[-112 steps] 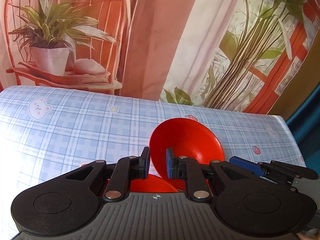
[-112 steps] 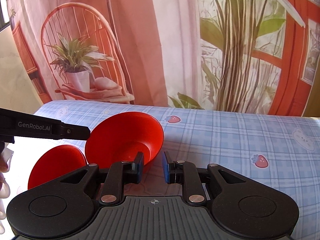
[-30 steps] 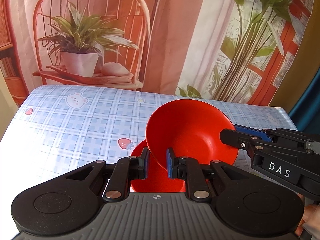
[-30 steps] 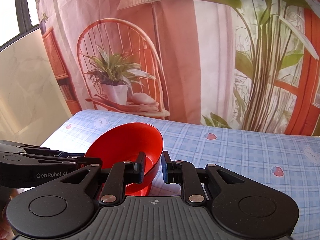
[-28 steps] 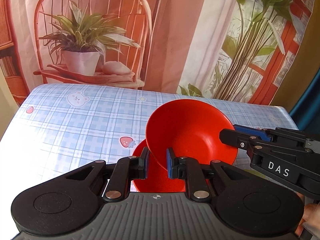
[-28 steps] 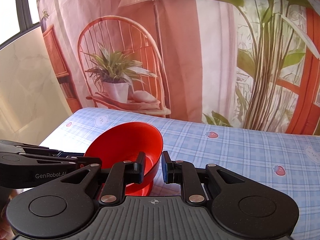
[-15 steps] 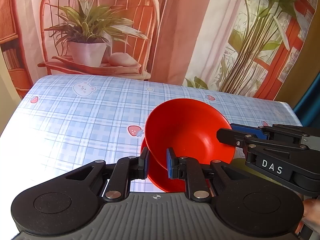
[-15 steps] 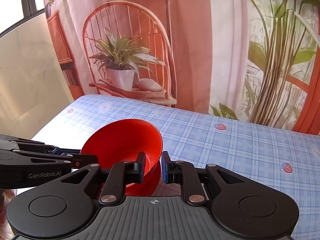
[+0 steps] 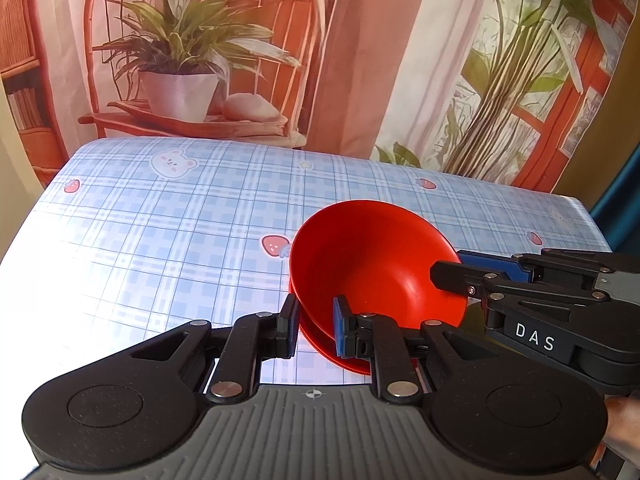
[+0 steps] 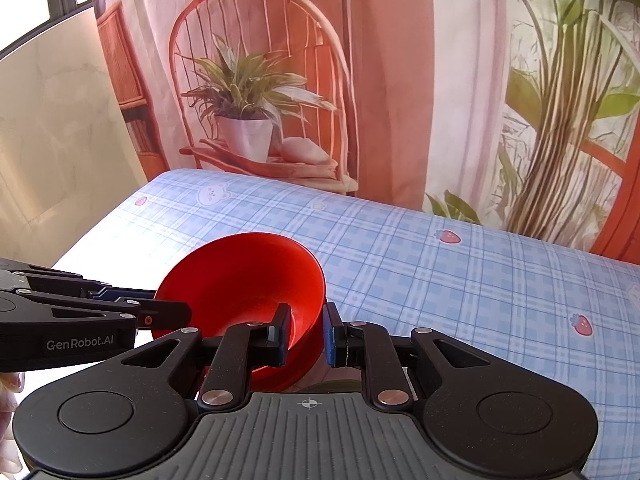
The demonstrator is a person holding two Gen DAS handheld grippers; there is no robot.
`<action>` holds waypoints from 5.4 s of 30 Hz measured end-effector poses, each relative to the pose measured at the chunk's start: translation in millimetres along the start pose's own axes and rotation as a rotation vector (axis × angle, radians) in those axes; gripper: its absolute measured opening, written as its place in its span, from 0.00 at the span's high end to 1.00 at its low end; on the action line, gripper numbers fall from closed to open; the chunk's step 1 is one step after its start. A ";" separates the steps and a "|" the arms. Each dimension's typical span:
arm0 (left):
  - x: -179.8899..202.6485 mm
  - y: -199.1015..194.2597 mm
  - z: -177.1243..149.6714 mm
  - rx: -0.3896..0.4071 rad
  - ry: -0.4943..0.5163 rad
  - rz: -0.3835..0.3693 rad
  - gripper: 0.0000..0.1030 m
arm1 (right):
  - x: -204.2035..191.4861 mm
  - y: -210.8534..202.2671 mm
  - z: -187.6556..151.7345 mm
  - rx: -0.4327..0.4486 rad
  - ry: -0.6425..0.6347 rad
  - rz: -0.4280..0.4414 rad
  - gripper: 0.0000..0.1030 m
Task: Organize plates and bowls
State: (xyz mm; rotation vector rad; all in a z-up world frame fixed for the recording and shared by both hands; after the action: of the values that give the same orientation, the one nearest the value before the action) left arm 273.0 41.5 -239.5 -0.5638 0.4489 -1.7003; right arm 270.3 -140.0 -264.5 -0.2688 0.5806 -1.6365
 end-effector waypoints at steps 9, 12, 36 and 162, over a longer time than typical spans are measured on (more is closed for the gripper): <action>-0.6 2.4 -3.4 -0.005 0.007 0.006 0.82 | 0.2 4.0 -2.8 -0.020 -0.001 0.003 0.85; 0.0 1.8 -4.2 -0.001 0.010 0.006 0.82 | 0.1 5.2 -3.5 -0.023 -0.006 0.002 0.84; -10.0 12.4 -15.0 -0.020 -0.101 -0.008 0.79 | 6.6 26.4 -18.7 -0.075 0.042 0.022 0.79; 90.6 -40.0 -38.5 -0.023 0.037 -0.143 0.73 | 67.7 -111.1 -28.3 0.020 0.140 -0.064 0.82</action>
State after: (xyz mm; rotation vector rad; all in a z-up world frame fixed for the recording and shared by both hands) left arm 204.6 -39.8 -236.2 -0.5936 0.4639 -1.8469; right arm 150.7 -193.8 -241.7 -0.1603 0.6666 -1.7314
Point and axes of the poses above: each gripper's, at about its wrist camera, not at the fingertips, and y roughly the way its jaws point, x to its right, z to its top, the point moved 5 cm from there along y, roughly the way its jaws point, and after that the axes turned 15 degrees about x, right-handed, at the moved point
